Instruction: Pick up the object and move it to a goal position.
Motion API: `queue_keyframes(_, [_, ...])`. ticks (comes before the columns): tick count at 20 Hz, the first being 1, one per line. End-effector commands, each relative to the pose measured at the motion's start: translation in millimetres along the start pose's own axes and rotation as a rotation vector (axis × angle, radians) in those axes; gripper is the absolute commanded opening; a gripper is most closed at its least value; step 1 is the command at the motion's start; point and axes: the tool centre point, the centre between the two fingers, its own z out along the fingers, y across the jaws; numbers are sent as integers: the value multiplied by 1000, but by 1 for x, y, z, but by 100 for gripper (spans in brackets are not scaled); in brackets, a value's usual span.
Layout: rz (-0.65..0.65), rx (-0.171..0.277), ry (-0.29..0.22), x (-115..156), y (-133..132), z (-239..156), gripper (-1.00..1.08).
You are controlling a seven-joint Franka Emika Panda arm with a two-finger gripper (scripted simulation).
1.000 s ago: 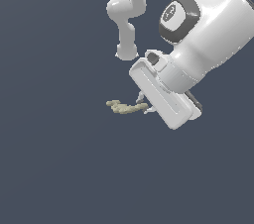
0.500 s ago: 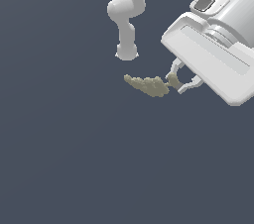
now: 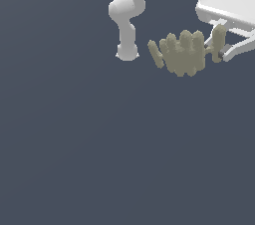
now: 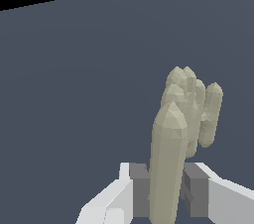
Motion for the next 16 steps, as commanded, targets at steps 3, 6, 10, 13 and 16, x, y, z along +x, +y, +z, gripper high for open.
queue_keyframes(3, [38,10,33,6,-4,-20,-100])
queue_keyframes(6, [52,15,46,8,-6,-28,-100])
queue_keyframes(10, [62,17,55,10,-7,-33,-100])
queue_keyframes(13, [63,17,55,10,-8,-33,-100])
queue_keyframes(16, [60,16,54,10,-8,-32,-100])
